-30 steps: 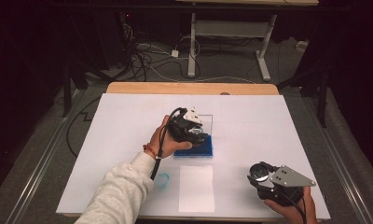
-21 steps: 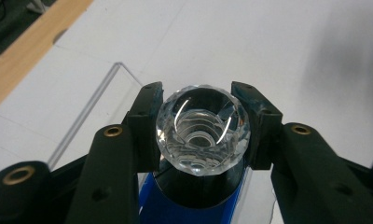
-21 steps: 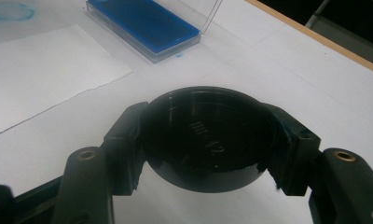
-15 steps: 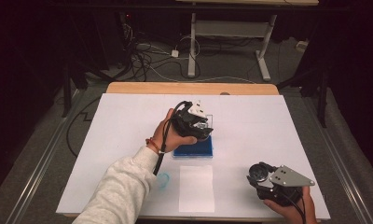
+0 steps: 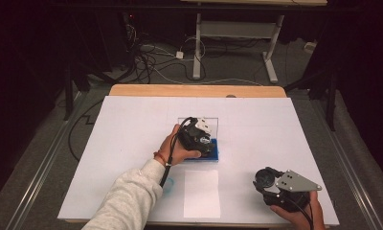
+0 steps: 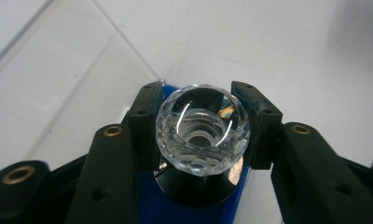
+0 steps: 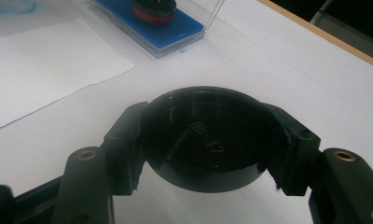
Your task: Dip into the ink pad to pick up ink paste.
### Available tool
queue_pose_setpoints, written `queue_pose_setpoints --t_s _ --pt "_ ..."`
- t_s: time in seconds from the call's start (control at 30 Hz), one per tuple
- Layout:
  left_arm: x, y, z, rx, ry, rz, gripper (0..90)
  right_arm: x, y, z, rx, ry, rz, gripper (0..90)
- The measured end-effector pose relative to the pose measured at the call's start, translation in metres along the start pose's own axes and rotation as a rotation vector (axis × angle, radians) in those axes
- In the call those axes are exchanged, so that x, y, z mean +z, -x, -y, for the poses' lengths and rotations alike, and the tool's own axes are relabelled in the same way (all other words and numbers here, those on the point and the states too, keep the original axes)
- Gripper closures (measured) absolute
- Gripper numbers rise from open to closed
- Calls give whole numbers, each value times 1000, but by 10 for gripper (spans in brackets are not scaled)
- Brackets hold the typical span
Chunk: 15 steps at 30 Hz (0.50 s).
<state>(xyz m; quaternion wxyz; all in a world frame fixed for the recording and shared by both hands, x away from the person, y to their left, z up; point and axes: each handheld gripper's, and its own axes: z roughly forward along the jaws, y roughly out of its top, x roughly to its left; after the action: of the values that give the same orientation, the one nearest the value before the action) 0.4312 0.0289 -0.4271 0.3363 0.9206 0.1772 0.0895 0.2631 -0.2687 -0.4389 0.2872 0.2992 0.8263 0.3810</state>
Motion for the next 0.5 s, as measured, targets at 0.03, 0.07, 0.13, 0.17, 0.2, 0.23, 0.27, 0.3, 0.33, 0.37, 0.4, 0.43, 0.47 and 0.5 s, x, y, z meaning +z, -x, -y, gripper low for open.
queue_pose_setpoints --t_s 0.03,0.07,0.13,0.17,0.2,0.23,0.27,0.3,0.33,0.37,0.4,0.43,0.47,0.5 --pt "1 0 1 -4 2 -6 546 0 0 0 0 -1 0 382" --pt "2 0 3 -9 8 -4 546 0 0 0 0 -2 1 382" --pt "1 -2 5 -9 9 2 546 1 0 1 -3 -5 -2 382" --pt "1 -2 5 -19 15 5 546 1 0 1 -4 -6 -2 382" --pt "1 -3 6 -18 15 7 546 1 0 1 -3 -8 -2 382" --pt "1 -3 7 -16 17 7 546 2 0 1 -3 -7 -3 382" --pt "1 -3 8 -20 19 6 546 2 0 1 -3 -10 -3 381" --pt "1 -3 9 -21 24 7 546 2 0 1 -6 -13 -4 382" --pt "0 -4 11 -22 28 10 546 3 0 1 -4 -14 -5 382" --pt "0 -5 13 -26 40 17 545 3 -1 1 -4 -15 -3 382" --pt "0 -7 15 -31 53 25 546 3 -1 1 -6 -16 -6 382" --pt "0 -8 16 -40 64 31 545 3 -1 1 -9 -16 -6 382" --pt "0 -8 17 -45 72 32 545 3 -1 1 -10 -16 -6 381" --pt "0 -9 18 -41 73 33 545 3 -1 1 -10 -16 -7 381"
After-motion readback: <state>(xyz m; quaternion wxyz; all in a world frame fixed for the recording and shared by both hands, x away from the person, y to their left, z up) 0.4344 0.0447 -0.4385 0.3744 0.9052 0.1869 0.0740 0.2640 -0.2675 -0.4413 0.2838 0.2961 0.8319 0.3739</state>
